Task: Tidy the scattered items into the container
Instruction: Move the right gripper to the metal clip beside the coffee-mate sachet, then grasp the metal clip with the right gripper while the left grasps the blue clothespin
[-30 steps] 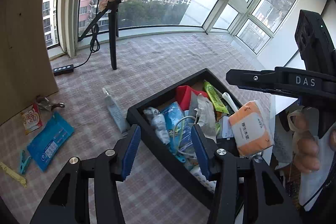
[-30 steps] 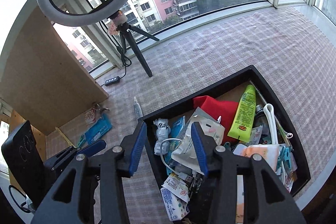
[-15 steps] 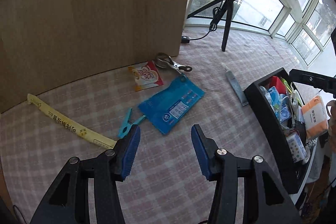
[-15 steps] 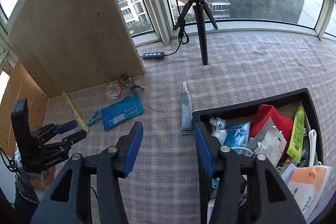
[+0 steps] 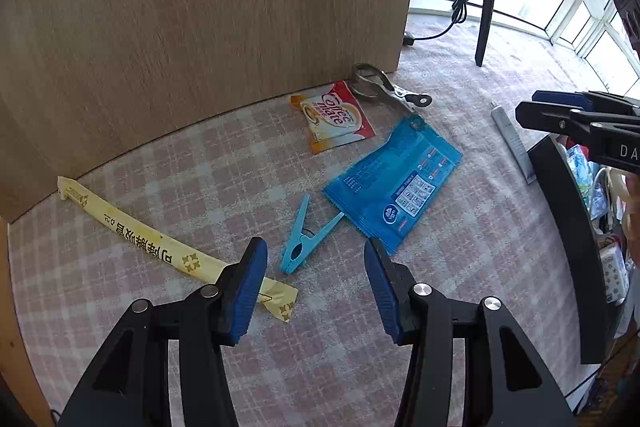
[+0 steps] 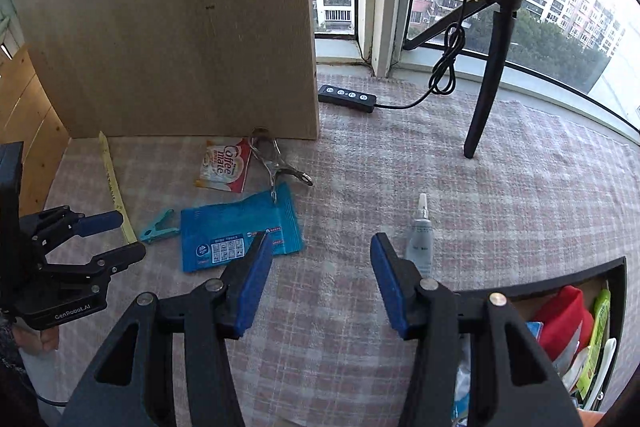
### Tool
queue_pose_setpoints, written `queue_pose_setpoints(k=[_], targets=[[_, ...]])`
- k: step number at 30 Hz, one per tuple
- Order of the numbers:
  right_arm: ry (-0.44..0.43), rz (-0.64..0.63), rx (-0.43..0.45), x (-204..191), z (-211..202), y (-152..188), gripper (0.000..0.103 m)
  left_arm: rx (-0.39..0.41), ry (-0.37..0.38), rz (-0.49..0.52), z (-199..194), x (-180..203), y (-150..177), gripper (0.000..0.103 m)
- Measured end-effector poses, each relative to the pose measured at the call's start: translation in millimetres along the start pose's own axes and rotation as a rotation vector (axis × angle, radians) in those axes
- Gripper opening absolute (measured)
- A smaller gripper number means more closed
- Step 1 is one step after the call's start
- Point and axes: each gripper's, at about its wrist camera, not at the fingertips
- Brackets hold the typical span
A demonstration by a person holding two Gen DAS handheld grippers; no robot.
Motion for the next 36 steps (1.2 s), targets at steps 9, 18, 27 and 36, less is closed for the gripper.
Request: queue_pose_setpoints(k=[9, 18, 27, 36], targets=[[0.001, -0.058, -0.037, -12.7, 42.2, -16.2, 0.05, -0.071, -0.03, 0.046, 26.2, 1.3, 1.7, 0.048], [-0.031, -0.092, -0.054, -12.1, 71.2, -32.2, 0.05, -0.078, -0.045, 0.053, 33.8, -2.6, 1.0, 0.048], [-0.056, -0.095, -0.071, -19.4, 102.6, -51.7, 0.05, -0.055, -0.043, 0.06, 33.3, -7.0, -4.0, 0.044], [-0.022, -0.129, -0.075, -36.9, 118.4, -58.2, 0.049, -0.033, -0.049, 0.057, 26.4, -18.9, 1.6, 0.026]])
Point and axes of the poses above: each gripper's, at about its wrist camera, not at the fingertips, and z roughly the way its jaws point, x to its right, y to its underside
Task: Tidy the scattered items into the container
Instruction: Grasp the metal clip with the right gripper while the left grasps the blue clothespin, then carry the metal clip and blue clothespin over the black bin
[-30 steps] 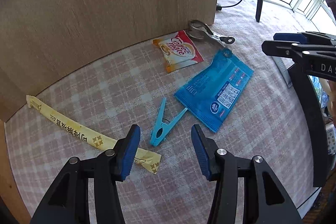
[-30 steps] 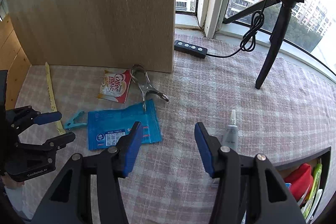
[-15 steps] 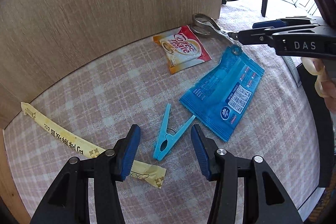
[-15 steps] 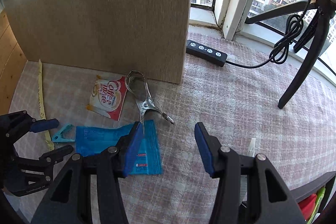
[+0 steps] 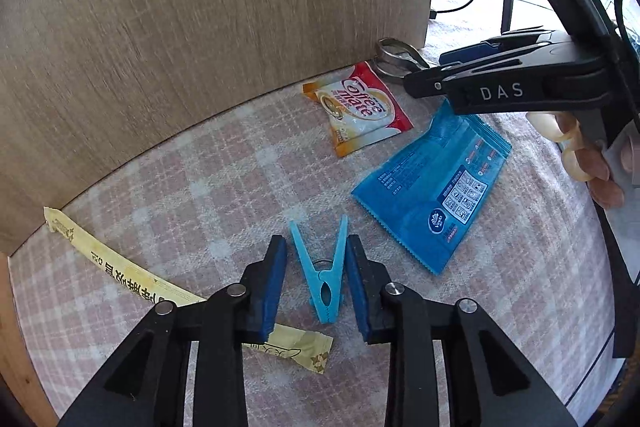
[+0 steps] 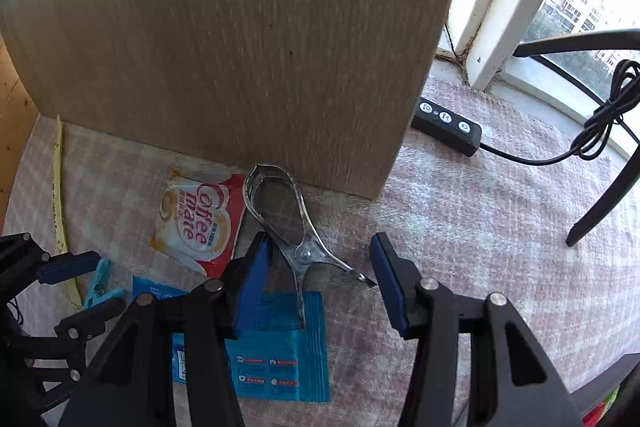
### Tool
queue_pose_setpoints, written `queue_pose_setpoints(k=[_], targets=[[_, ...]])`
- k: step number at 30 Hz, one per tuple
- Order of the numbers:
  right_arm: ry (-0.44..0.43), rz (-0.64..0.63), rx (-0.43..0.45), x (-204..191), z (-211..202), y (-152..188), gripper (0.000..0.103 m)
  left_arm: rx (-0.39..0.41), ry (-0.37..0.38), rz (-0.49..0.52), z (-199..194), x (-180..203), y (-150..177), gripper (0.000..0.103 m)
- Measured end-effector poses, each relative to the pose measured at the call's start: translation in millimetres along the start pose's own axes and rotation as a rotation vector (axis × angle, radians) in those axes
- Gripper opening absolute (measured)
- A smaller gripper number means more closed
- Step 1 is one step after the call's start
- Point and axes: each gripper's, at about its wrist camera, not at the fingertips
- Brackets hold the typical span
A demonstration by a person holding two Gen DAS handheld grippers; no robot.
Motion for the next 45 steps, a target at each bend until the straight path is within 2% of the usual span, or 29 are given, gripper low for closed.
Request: queue_pose_setpoints(k=[2, 4, 5, 13, 19, 23, 26, 28, 30, 33, 38, 45], targets=[[0.0, -0.008, 0.001, -3.3, -1.0, 0.6, 0.043, 0.005, 0.008, -0.008, -1.4, -3.6, 2.1, 0.024], [-0.008, -0.002, -0.003, -4.9, -3.3, 1.9, 0.025, 0.006, 0.017, -0.028, -2.9, -7.3, 3.6, 0.024], [-0.006, 0.005, -0.006, -4.8, -4.2, 2.9, 0.021, 0.006, 0.019, -0.036, -3.7, -8.5, 4.4, 0.024], [-0.023, 0.07, 0.007, 4.2, -16.6, 16.9, 0.021, 0.03, 0.032, -0.077, -18.1, -14.7, 15.2, 0.024], [-0.038, 0.157, 0.068, 21.7, -45.5, 19.7, 0.021, 0.077, 0.03, -0.115, -47.7, -27.7, 18.1, 0.024], [-0.045, 0.206, 0.106, 30.2, -75.0, 25.1, 0.021, 0.118, 0.036, -0.099, -72.4, -18.7, 15.4, 0.024], [-0.017, 0.229, 0.129, 35.2, -103.4, 32.8, 0.021, 0.151, 0.062, -0.082, -85.9, 7.3, -1.7, 0.024], [-0.001, 0.254, 0.147, 38.2, -132.3, 52.7, 0.021, 0.174, 0.092, -0.066, -86.6, 24.1, -20.0, 0.024], [-0.003, 0.283, 0.171, 65.6, -150.8, 58.8, 0.021, 0.193, 0.124, -0.046, -93.4, 41.8, -27.9, 0.024], [0.035, 0.338, 0.205, 85.1, -183.6, 80.9, 0.021, 0.218, 0.177, 0.003, -96.6, 78.2, -42.3, 0.024], [0.106, 0.444, 0.246, 130.2, -238.0, 128.8, 0.021, 0.235, 0.274, 0.088, -102.6, 147.4, -63.5, 0.024], [0.26, 0.594, 0.265, 205.8, -301.5, 208.6, 0.021, 0.241, 0.408, 0.224, -112.7, 255.4, -88.1, 0.024]])
Point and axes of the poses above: each gripper's, at about its wrist camera, not at the fingertips, and z roughly the way its jaws point, x to its right, y to its underside
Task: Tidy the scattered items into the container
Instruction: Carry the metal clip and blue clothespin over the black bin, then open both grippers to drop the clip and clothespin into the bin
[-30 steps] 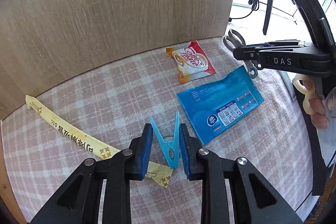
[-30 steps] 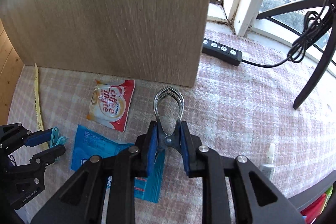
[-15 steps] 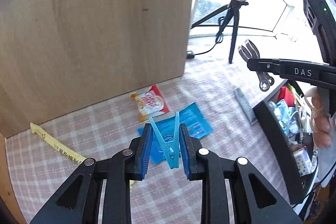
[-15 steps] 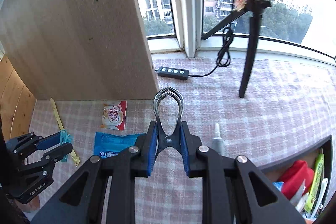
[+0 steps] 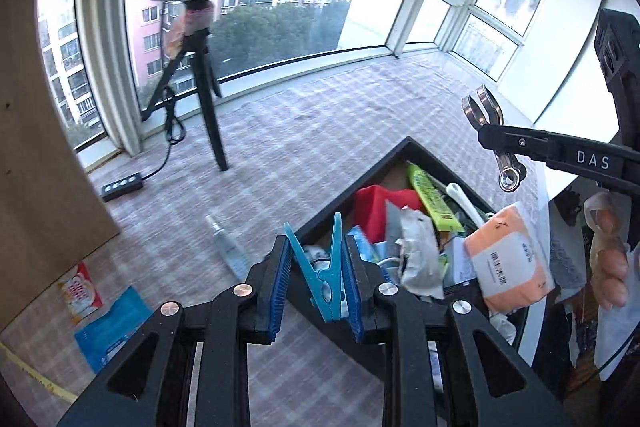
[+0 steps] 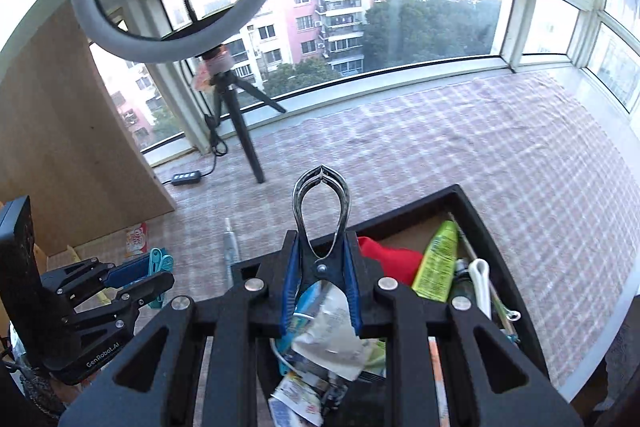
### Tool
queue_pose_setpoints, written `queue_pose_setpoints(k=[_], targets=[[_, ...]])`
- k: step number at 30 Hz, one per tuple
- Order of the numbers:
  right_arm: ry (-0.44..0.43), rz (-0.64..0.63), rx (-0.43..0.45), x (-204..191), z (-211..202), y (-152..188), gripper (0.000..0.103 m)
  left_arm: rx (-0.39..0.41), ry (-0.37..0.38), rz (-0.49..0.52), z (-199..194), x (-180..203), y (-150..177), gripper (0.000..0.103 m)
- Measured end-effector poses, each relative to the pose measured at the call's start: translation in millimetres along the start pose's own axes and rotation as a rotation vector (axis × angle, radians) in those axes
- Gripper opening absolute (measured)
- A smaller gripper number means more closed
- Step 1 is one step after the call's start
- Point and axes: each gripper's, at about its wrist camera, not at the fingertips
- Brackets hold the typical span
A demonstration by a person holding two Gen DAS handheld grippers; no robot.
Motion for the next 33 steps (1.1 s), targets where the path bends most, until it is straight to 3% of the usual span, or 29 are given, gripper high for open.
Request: queue_pose_setpoints(k=[9, 11, 15, 16, 18, 26, 33], targets=[[0.153, 0.141, -0.026, 108.2, -25.1, 40.2, 0.021, -0.03, 0.114, 0.094, 34.8, 92.6, -31.6, 0.024], [0.154, 0.148, -0.043, 117.6, -24.7, 46.3, 0.022, -0.054, 0.128, 0.096, 40.3, 105.0, -34.9, 0.039], [0.155, 0.142, -0.044, 121.0, -29.2, 51.7, 0.035, -0.041, 0.115, 0.109, 36.8, 114.6, -34.8, 0.041], [0.158, 0.142, -0.039, 120.6, -31.2, 51.7, 0.043, -0.04, 0.108, 0.109, 35.6, 114.5, -34.2, 0.041], [0.163, 0.138, -0.023, 118.0, -35.5, 51.2, 0.05, -0.039, 0.092, 0.103, 32.5, 111.7, -32.8, 0.041], [0.094, 0.09, 0.005, 92.1, -44.0, 48.4, 0.05, -0.035, 0.006, 0.045, 12.6, 70.2, -14.3, 0.041], [0.059, 0.152, 0.048, 105.1, -68.0, 46.2, 0.05, -0.014, -0.118, -0.015, -18.7, 8.2, 11.9, 0.041]])
Point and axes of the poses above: each gripper's, at about its wrist camera, not at the fingertips, and z roughly the way its jaws point, x to its right, y to its underside
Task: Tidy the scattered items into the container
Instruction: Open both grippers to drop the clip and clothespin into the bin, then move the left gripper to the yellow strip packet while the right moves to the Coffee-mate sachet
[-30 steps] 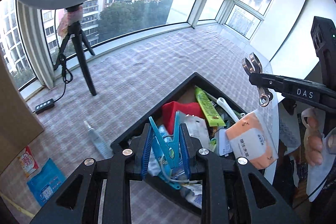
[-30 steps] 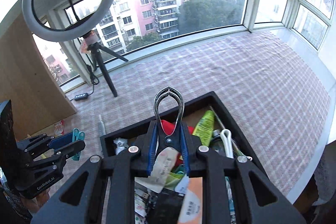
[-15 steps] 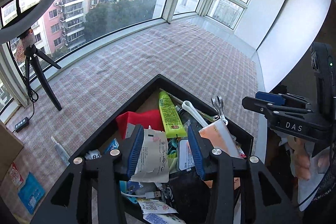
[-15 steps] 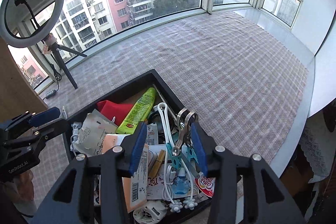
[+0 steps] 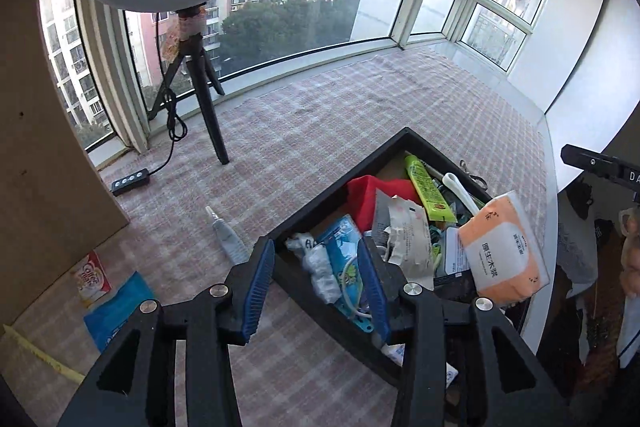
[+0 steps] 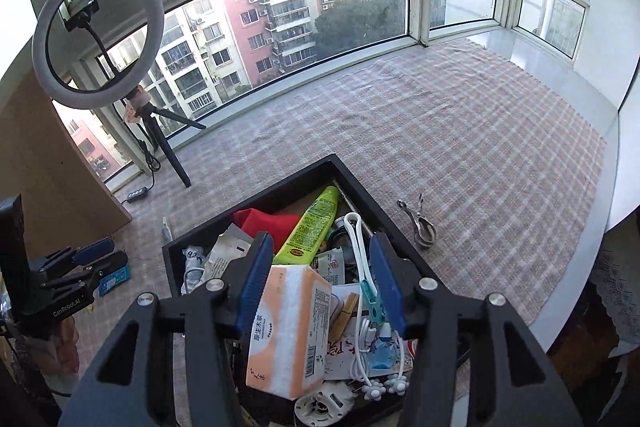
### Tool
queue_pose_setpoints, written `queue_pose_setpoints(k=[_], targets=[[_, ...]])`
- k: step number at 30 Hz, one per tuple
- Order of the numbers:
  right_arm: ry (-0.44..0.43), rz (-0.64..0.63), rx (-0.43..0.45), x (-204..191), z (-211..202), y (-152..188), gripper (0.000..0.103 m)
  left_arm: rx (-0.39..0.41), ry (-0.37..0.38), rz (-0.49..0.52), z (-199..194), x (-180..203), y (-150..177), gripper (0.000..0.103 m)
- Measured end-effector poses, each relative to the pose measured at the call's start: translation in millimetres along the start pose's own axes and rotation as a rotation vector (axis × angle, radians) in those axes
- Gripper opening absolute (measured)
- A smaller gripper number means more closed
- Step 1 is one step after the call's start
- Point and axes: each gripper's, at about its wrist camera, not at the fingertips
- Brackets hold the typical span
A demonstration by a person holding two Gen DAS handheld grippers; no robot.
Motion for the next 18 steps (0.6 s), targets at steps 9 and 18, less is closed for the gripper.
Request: queue_pose_setpoints(k=[9, 18], targets=[[-0.046, -0.047, 0.029, -30.4, -8.4, 0.9, 0.05, -0.006, -0.183, -0.091, -33.9, -90.3, 42.4, 0.041], [-0.233, -0.31, 0.005, -148.0, 17.3, 16.9, 0.054, 0.0, -0.324, -0.281, -74.4, -189.7, 84.3, 0.041]])
Point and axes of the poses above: each gripper's, at about its wrist camera, not at the fingertips, and z roughly the way its jaws point, x to its right, y to its underside
